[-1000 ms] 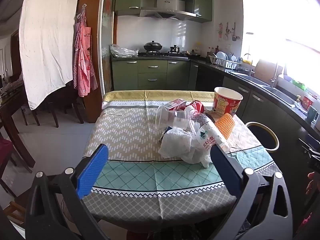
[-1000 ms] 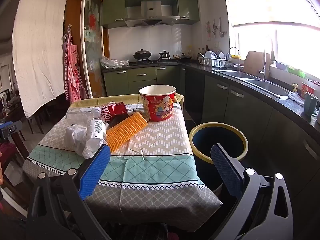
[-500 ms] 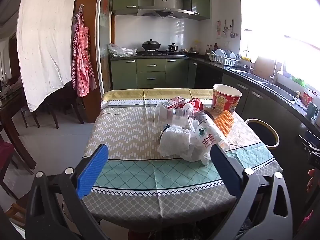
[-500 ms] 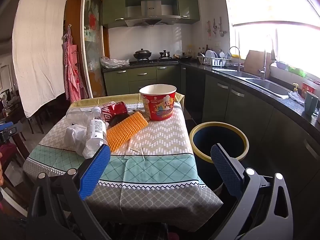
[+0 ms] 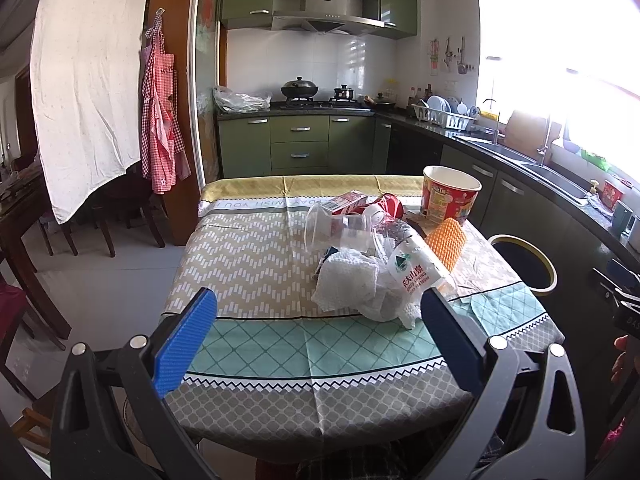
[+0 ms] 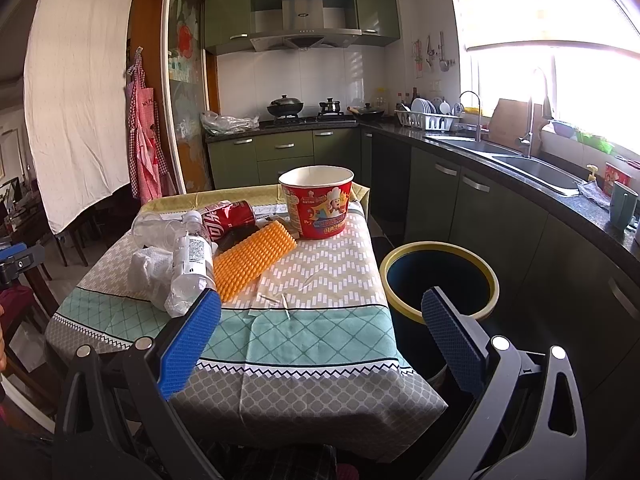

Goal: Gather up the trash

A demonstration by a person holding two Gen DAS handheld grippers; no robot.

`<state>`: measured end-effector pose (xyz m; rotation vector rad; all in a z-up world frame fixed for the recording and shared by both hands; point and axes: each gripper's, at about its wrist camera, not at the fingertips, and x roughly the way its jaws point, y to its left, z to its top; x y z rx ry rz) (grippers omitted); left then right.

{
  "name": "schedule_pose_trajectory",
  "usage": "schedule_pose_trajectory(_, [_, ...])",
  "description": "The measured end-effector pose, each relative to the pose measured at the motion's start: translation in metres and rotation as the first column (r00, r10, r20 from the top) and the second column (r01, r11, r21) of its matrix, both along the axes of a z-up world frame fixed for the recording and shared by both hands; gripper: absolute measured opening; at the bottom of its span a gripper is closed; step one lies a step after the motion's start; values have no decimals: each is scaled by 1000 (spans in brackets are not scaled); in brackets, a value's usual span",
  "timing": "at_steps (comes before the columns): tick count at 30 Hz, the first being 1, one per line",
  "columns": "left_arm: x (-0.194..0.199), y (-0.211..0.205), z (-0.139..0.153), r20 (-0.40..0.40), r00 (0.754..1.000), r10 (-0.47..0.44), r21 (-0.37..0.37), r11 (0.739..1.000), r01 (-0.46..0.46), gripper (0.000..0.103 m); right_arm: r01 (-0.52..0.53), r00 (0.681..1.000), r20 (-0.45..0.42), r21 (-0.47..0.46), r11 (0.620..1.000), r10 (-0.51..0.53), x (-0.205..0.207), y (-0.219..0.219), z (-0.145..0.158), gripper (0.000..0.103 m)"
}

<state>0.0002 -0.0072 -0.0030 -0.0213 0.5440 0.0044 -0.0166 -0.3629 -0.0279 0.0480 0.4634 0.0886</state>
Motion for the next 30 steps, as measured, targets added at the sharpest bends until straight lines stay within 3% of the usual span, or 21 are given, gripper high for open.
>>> schedule_pose_trajectory(30, [0,1,-2,-9,1000,3,13,1000,-3,97,-7,1000,-12,1,1000,7,3,0,-4,99])
